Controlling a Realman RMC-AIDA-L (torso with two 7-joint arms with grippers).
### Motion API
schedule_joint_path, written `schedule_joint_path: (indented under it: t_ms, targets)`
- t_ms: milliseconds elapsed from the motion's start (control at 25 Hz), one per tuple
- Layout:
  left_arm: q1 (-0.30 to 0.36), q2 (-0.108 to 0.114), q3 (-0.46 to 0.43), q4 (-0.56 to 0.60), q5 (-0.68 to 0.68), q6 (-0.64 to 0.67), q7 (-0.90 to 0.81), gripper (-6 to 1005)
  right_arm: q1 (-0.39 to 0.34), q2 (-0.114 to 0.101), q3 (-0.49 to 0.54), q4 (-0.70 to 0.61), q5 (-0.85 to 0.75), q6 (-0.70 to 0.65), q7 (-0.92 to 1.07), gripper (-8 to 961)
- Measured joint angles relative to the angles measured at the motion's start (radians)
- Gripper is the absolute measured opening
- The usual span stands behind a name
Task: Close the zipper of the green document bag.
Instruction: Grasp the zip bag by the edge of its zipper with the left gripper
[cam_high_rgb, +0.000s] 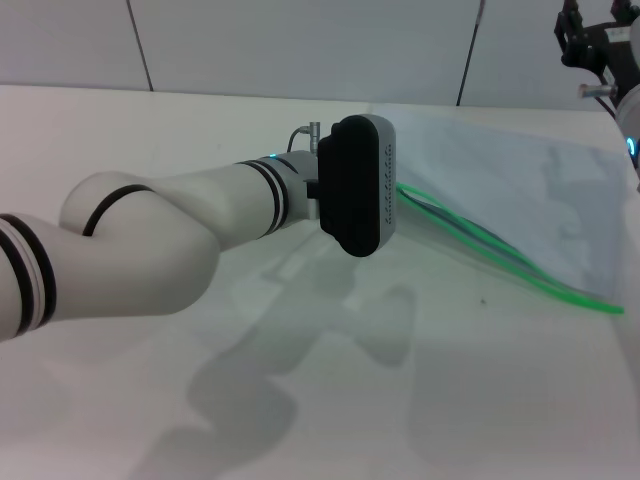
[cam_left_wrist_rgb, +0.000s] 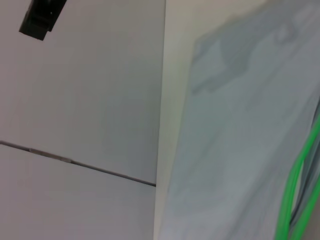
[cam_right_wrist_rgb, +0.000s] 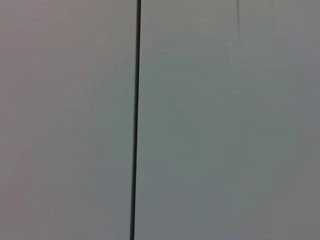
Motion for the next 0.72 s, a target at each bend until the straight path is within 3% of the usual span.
schedule_joint_path:
  t_ms: [320,720]
  targets:
    - [0.000,0.003,0.008,-0.004,-0.017,-0.002,-0.001,686,0.000,0.000,0.000,0.000,0.000,0.000,0.000,520]
    - [-0.003,0.002,0.009,-0.026,-0.017,-0.027,-0.001,239,0.001,0.000,-0.008,-0.003,0.000,0.000,0.014,518]
